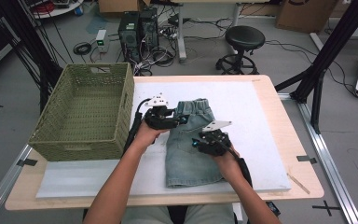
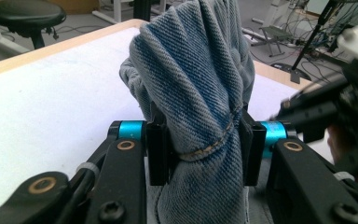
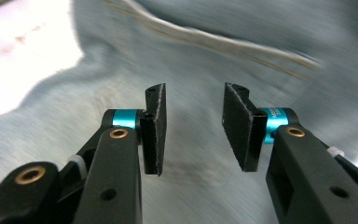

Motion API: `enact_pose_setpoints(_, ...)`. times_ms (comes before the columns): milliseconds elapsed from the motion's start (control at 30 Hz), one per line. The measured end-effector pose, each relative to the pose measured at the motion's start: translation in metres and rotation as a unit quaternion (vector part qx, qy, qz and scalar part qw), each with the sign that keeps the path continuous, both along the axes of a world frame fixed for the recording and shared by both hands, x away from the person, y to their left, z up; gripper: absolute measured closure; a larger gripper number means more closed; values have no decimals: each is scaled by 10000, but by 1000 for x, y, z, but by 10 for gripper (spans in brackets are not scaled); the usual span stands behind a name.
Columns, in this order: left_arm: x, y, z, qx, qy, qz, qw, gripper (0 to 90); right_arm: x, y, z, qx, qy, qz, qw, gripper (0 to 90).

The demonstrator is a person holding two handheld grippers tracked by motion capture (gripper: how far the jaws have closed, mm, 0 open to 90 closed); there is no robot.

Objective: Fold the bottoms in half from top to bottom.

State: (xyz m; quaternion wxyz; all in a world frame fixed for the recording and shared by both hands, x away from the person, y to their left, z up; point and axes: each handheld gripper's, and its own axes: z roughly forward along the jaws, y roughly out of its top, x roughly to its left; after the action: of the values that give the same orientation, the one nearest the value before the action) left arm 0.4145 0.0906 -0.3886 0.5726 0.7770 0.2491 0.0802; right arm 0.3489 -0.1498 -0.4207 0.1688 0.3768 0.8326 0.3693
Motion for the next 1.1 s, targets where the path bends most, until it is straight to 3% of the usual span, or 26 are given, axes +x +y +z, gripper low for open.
enact_pose_setpoints(200,-9,2,0,33,-108,-67,9999,635,2,-37,-7,22,227,-350,9991,595)
enact_pose_setpoints(367,-16,3,-1,41,-212,-81,9997,634,-1,-63,-2,458,175,-467,9977,580)
enact_pose_setpoints(500,-19,4,-2,17,-260,-78,9996,634,-2,-78,3,600,118,-548,9966,561)
enact_pose_setpoints(867,-36,8,-9,99,-437,-95,9990,635,1,-90,5,680,45,-652,9955,511)
enact_pose_setpoints(1100,-51,10,-12,202,-573,-143,9980,634,13,-93,18,660,-227,-547,9961,480)
